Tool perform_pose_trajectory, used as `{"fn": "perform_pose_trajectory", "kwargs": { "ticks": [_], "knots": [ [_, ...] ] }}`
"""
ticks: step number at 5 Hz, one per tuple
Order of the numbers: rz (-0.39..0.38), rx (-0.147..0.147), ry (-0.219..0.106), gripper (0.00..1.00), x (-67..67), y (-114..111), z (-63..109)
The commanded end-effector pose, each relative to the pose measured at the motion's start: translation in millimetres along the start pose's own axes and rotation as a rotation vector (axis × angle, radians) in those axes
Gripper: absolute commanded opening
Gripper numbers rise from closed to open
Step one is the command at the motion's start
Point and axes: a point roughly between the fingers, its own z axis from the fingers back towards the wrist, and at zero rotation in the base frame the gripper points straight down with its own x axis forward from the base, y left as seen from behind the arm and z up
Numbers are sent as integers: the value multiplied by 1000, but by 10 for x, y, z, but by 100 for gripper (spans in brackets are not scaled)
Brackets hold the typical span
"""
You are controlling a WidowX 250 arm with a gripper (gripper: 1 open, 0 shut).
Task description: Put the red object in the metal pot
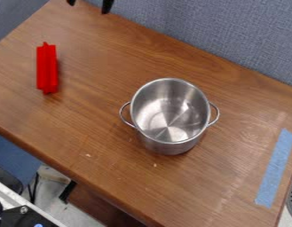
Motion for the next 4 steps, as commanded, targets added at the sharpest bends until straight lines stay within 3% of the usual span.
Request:
{"fn": "perform_pose_trajectory", "kwargs": {
  "ticks": [1, 2, 3, 4],
  "knots": [
    [56, 19, -44, 100, -68, 356, 373],
    [119, 48, -41, 100, -220, 734, 436],
    [112, 70, -33, 100, -218, 741, 120],
    [80, 80, -32, 100, -126, 648, -165]
  ]
}}
